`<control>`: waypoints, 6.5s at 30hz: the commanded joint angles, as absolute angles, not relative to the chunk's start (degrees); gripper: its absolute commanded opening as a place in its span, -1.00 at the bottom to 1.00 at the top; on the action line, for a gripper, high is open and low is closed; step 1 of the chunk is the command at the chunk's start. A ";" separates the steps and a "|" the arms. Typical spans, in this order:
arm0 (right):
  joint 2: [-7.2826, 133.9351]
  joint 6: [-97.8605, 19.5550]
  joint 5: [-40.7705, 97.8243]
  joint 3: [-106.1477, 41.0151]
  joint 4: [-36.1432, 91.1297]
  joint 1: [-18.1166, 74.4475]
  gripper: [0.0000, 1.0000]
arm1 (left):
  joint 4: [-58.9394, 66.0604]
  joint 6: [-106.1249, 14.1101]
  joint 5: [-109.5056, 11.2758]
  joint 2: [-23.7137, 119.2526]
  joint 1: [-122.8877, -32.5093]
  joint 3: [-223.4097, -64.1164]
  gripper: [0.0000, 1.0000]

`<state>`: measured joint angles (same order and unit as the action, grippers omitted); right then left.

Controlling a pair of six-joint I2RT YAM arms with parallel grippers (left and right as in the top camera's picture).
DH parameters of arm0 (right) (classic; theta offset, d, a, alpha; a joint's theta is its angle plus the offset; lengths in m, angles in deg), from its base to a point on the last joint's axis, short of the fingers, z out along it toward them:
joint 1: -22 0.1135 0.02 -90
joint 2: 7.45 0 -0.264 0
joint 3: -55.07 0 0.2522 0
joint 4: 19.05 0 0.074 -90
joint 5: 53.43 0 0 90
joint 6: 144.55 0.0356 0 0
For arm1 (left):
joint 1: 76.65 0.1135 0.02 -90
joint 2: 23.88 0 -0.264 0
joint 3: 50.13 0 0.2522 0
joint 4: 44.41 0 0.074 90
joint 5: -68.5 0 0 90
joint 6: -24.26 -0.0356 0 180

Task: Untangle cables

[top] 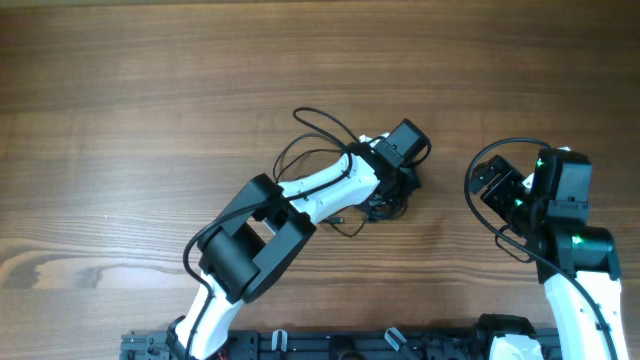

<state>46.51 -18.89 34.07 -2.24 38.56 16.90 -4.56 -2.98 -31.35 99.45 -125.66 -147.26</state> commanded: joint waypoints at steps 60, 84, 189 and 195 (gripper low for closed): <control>60.17 -21.91 6.99 0.51 14.63 28.57 0.69 | 24.16 8.01 -34.58 58.95 -84.44 -157.01 -0.92; 75.23 -22.59 23.29 0.51 5.28 40.90 -0.81 | 20.62 -13.08 -49.75 55.61 -87.76 -157.01 -0.92; 90.61 -27.37 28.01 -42.98 58.56 4.53 0.75 | 22.63 -26.78 -30.69 80.39 -72.90 -126.58 0.94; 92.78 -27.63 28.01 -42.94 57.27 5.40 0.80 | 8.90 -21.41 -39.04 65.16 -91.59 -126.58 1.00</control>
<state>92.10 -27.42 26.61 -43.20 57.80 4.37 12.03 -26.78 -38.19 67.65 -82.61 -126.34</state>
